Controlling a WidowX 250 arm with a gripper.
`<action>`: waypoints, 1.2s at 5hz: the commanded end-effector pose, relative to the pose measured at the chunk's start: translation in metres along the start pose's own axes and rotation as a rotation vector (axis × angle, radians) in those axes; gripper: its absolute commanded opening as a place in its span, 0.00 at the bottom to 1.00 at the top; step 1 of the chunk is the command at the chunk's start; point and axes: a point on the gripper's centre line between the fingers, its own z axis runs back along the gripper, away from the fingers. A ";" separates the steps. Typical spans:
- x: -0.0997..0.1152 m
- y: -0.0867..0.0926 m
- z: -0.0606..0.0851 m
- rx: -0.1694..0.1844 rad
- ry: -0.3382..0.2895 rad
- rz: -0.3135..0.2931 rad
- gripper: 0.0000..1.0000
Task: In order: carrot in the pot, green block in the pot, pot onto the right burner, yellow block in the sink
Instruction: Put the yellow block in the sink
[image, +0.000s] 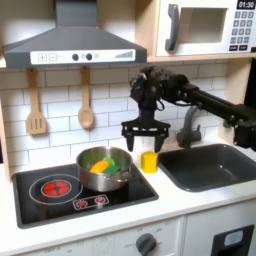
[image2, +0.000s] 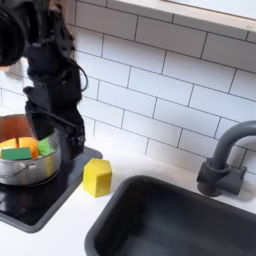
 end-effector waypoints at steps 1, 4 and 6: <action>0.000 -0.016 -0.018 0.005 0.051 -0.052 1.00; 0.006 -0.015 -0.031 -0.005 0.073 -0.047 1.00; 0.015 -0.023 -0.048 -0.024 0.111 -0.070 1.00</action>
